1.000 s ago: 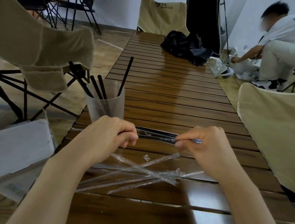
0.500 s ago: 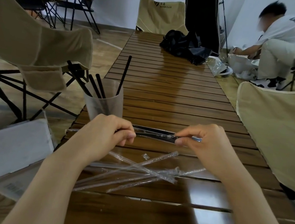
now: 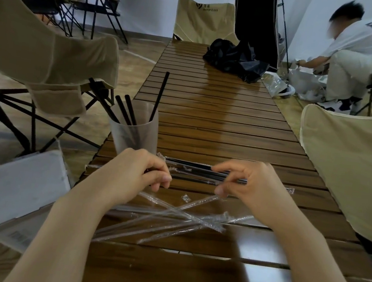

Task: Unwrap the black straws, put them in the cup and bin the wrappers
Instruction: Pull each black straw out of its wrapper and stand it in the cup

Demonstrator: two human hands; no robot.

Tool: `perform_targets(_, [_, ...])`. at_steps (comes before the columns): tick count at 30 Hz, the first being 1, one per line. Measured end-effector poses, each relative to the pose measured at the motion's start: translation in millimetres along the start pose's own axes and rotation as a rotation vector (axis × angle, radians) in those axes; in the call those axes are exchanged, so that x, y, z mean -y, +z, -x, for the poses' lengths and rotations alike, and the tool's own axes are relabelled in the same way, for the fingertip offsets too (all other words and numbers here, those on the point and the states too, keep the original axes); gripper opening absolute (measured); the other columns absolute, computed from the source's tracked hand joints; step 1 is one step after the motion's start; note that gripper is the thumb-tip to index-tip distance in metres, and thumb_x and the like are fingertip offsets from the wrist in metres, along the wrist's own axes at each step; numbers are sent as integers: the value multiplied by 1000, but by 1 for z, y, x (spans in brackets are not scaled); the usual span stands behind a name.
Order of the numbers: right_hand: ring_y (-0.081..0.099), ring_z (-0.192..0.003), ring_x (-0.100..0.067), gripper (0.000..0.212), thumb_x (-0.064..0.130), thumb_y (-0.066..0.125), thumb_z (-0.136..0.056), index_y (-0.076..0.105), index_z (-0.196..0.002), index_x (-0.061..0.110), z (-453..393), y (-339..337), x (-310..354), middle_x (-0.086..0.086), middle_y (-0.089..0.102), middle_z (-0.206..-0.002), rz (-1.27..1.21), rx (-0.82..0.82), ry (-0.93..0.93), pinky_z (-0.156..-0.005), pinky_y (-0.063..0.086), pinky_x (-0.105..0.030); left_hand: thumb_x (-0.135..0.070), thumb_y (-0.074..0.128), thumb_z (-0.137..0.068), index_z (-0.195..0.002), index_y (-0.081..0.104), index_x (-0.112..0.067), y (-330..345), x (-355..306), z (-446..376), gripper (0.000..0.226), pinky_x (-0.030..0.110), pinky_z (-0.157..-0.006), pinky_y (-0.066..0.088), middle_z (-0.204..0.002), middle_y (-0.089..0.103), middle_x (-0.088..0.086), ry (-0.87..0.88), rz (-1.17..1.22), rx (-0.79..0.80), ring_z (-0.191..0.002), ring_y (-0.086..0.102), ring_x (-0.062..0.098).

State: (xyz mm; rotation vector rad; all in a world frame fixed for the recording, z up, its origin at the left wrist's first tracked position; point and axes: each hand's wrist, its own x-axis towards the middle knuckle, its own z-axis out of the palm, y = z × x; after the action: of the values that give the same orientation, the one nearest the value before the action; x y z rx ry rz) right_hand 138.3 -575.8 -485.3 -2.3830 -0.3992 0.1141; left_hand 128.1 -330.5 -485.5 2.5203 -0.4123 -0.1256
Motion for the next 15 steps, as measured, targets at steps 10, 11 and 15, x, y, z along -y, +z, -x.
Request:
perform_targets(10, [59,-78,12,15,23,76,-75,71,-77,36,7,-20,-29,18,70,-74,26,-92,50,-68,41,-3,-39,57,-92,-78,65,-39,-18,19,11,16,19,-72,46,-72,67,-16,-135,-109,-32,-72,60,-8])
perform_targets(11, [59,-78,12,14,20,75,-76,72,-75,34,7,-20,-29,18,70,-73,21,-108,38,-69,39,1,-41,58,-91,-82,65,-39,-17,17,11,12,23,-78,50,-76,67,-17,-144,-119,-6,-74,60,-7])
perform_targets(15, [62,-74,6,11,19,73,-79,72,-76,30,1,-11,-20,16,69,-69,23,-114,-27,-71,39,0,-42,57,-91,-111,62,-39,1,-15,0,20,21,-83,51,-96,65,-19,-45,-105,90,-86,59,-9])
